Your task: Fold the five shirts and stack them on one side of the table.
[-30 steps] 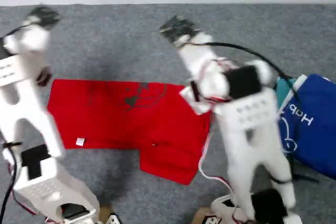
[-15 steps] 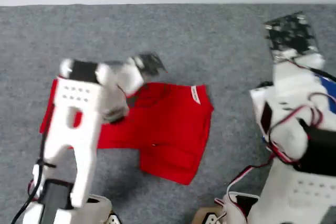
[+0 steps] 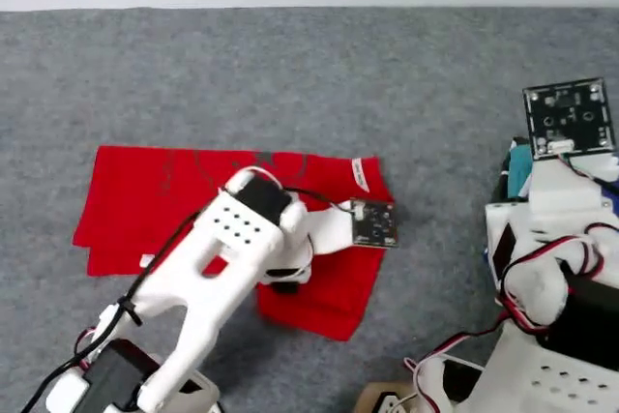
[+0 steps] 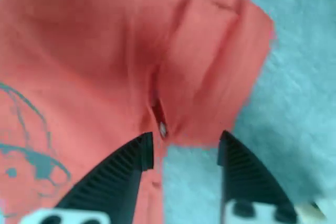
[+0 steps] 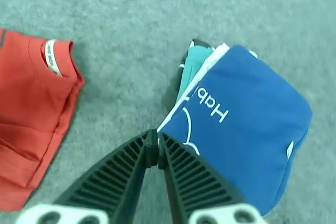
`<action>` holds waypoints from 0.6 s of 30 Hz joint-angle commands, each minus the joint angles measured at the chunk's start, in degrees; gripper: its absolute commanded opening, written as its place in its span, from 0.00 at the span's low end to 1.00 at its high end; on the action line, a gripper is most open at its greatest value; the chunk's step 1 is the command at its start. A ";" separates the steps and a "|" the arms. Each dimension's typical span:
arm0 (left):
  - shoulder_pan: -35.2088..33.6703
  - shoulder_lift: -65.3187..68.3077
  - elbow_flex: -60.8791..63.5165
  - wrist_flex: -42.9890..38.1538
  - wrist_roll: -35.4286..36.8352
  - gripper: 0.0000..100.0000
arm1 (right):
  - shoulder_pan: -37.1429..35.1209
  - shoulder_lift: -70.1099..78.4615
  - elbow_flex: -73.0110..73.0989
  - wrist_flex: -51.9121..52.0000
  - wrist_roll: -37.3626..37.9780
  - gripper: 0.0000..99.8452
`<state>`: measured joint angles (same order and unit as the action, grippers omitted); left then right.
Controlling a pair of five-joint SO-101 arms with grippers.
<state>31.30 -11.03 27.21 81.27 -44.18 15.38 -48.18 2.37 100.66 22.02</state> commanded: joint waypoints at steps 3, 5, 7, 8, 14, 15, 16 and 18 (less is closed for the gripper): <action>-0.18 7.03 -1.80 -4.75 1.05 0.22 | 0.75 -0.75 0.35 2.24 3.78 0.01; -1.32 11.08 -3.91 -4.84 1.14 0.22 | 0.75 -0.75 0.35 2.24 3.87 0.01; -2.37 14.68 -6.20 -4.84 1.14 0.21 | 0.75 -0.75 0.35 2.15 3.87 0.01; -2.73 16.26 -7.25 -4.84 1.14 0.21 | 0.75 -0.75 0.35 2.15 3.87 0.01; -3.25 21.98 -12.09 -4.57 1.14 0.17 | 0.75 -0.75 0.35 2.15 3.87 0.01; -3.16 22.24 -12.62 -4.57 1.14 0.15 | 0.75 -0.75 0.35 2.15 3.87 0.01; -3.08 22.51 -13.05 -4.57 1.14 0.14 | 0.75 -0.75 0.35 2.15 3.87 0.01; -2.90 22.51 -13.32 -4.66 1.05 0.09 | 0.75 -0.75 0.35 2.15 3.87 0.01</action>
<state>28.31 11.74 16.13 77.05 -43.47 15.38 -48.35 2.81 100.66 25.27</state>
